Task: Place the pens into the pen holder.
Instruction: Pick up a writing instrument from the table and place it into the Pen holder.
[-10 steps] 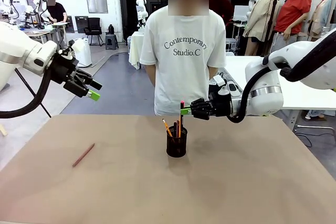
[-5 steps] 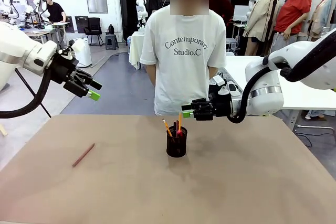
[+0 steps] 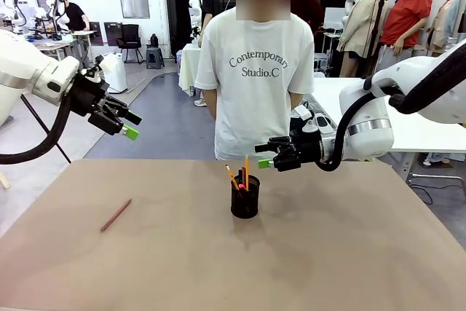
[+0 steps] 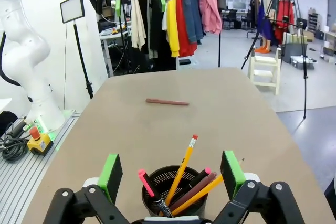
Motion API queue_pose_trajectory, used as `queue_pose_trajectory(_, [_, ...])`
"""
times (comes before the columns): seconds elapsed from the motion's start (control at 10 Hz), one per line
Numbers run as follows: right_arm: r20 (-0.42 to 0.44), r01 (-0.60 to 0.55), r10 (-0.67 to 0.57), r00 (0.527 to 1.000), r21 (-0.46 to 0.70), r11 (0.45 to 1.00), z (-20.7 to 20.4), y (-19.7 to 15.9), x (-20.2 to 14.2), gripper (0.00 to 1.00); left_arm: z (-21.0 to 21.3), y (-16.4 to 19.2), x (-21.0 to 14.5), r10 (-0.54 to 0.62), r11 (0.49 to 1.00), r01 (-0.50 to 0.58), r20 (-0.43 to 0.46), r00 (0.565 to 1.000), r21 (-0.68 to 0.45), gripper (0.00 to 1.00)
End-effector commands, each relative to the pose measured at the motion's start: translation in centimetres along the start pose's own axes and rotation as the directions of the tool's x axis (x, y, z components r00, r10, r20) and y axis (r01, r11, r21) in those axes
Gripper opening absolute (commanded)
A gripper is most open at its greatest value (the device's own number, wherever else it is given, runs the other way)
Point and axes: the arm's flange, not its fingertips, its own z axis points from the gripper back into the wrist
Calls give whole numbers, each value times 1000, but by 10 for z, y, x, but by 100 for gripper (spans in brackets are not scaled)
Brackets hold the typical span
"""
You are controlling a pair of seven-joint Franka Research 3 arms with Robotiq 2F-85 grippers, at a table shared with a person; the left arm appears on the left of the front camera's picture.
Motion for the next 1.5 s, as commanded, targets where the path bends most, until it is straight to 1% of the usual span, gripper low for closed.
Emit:
queue_pose_trajectory(0.0, [-19,19,-18,1000,25,1000,0,-1,8,100,1,-1,0,-5,1000,5,-11,1000,-5,100])
queue_pose_trajectory(0.2, [-52,18,-16,999,29,999,4,7,18,100,1,-1,0,-5,1000,5,-11,1000,-5,100])
queue_pose_trajectory(0.3, [-84,12,-9,996,36,999,9,13,28,100,1,-1,0,-5,1000,5,-11,1000,-5,100])
queue_pose_trajectory(0.4, [-139,20,-14,990,45,999,20,19,42,100,1,-1,0,-5,1000,5,-11,1000,-5,100])
queue_pose_trajectory(0.5, [-192,44,-40,981,13,999,32,34,55,100,1,-1,0,-5,1000,5,-11,1000,-5,100])
queue_pose_trajectory(0.7, [-300,69,-72,951,-23,997,58,49,79,100,1,-1,0,-5,1000,5,-11,1000,-5,100])
queue_pose_trajectory(0.8, [-326,51,-54,944,-16,999,70,59,93,100,1,-1,0,-5,1000,5,-11,1000,-5,100])
queue_pose_trajectory(1.0, [-396,19,-51,917,-83,996,105,77,121,100,1,-1,0,-5,1000,5,-11,1000,-5,100])
queue_pose_trajectory(1.1, [-421,6,-67,904,-145,989,124,80,129,100,1,-1,0,-5,1000,5,-11,1000,-5,100])
queue_pose_trajectory(1.2, [-446,-31,-63,893,-201,979,144,79,139,100,1,-1,0,-5,1000,5,-11,1000,-5,100])
queue_pose_trajectory(1.3, [-455,-41,-77,887,-243,969,162,82,146,100,1,-1,0,-5,1000,5,-11,1000,-5,100])
queue_pose_trajectory(1.4, [-486,-56,-73,871,-246,968,176,82,149,100,1,-1,0,-5,1000,5,-11,1000,-5,100])
